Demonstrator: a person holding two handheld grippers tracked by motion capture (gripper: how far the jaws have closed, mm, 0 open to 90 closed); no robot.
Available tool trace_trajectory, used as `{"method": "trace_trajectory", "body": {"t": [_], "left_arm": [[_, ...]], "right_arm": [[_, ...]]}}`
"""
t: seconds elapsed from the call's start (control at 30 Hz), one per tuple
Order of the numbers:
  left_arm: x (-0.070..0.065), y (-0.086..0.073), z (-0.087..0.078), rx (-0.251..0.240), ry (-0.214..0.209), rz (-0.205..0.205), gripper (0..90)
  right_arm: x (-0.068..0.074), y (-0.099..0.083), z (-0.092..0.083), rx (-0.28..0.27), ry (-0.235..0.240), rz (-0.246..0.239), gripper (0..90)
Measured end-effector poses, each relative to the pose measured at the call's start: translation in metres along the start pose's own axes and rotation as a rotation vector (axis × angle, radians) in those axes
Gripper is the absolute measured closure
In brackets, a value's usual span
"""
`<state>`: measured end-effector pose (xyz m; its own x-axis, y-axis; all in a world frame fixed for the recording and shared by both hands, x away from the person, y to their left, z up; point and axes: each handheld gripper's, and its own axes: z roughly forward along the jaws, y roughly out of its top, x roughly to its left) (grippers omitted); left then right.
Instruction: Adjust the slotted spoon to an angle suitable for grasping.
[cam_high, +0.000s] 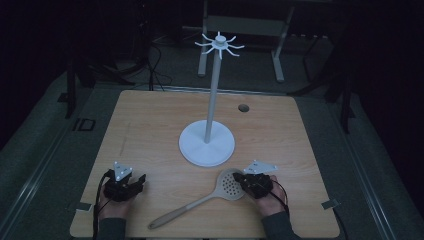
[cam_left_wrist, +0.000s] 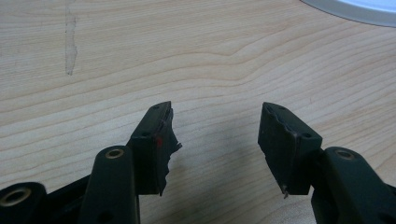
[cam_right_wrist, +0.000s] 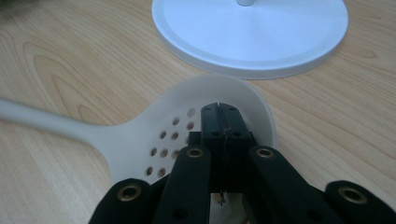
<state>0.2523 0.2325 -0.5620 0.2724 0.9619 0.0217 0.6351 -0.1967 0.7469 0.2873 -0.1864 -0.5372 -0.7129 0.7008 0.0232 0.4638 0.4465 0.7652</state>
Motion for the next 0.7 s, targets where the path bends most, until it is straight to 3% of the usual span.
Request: {"method": "trace_trajectory", "body": {"t": [0.3,0.7], "left_arm": [[0.002,0.000,-0.001,-0.008,0.004,-0.010,45.4],[0.004,-0.001,-0.002,-0.013,0.010,-0.028,45.5]], "right_arm": [[0.006,-0.008,-0.008,0.045,-0.040,-0.018,90.0],[0.025,-0.013,-0.024,0.084,-0.022,-0.038,90.0]]}}
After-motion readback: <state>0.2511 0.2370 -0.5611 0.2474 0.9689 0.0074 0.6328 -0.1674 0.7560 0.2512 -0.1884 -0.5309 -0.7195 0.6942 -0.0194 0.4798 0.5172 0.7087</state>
